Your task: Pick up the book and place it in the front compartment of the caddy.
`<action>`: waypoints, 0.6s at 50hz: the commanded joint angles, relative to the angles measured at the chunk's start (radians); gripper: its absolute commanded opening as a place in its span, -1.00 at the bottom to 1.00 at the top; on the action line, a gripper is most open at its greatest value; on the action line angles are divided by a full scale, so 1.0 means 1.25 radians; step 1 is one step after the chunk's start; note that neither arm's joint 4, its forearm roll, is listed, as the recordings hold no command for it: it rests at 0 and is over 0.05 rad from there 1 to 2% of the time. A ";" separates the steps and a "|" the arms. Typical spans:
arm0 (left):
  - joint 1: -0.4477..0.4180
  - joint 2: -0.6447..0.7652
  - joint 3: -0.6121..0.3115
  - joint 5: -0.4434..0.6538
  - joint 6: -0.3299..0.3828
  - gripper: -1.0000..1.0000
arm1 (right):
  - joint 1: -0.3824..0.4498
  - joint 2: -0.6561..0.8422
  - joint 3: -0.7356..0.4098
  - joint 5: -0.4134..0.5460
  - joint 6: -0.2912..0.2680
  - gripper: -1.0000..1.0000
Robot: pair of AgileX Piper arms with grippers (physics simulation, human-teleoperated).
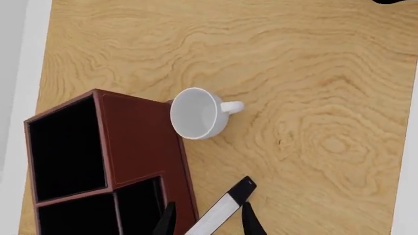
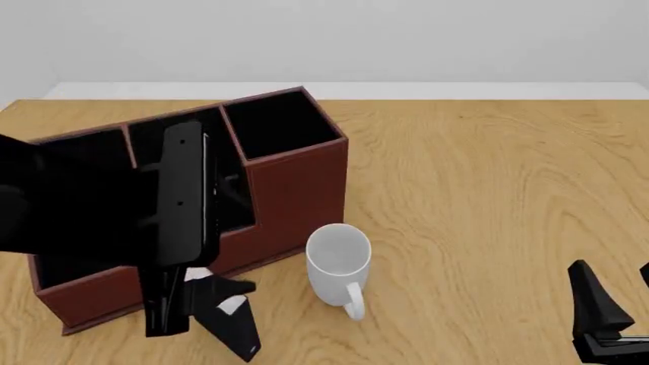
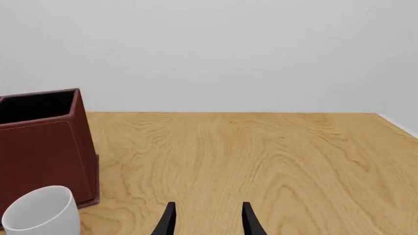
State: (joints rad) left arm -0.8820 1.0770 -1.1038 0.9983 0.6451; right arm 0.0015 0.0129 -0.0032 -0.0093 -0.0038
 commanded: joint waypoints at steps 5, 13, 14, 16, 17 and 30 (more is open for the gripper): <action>0.010 0.000 0.047 -0.012 0.042 1.00 | 0.000 0.000 0.000 0.000 0.000 1.00; 0.028 0.000 0.088 -0.030 0.078 1.00 | 0.000 0.000 0.000 0.000 0.000 1.00; 0.034 -0.001 0.097 -0.035 0.092 1.00 | 0.000 0.000 0.000 0.000 0.000 1.00; 0.040 -0.001 0.110 -0.044 0.104 1.00 | 0.000 0.000 0.000 0.000 0.000 1.00; 0.041 0.001 0.111 -0.046 0.101 1.00 | 0.000 0.000 0.000 0.000 0.000 1.00; 0.051 -0.005 0.161 -0.076 0.159 1.00 | 0.000 0.000 0.000 0.000 0.000 1.00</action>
State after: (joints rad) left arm -0.8281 1.0747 -0.9467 0.9267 0.7968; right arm 0.0015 0.0130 -0.0031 -0.0095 -0.0038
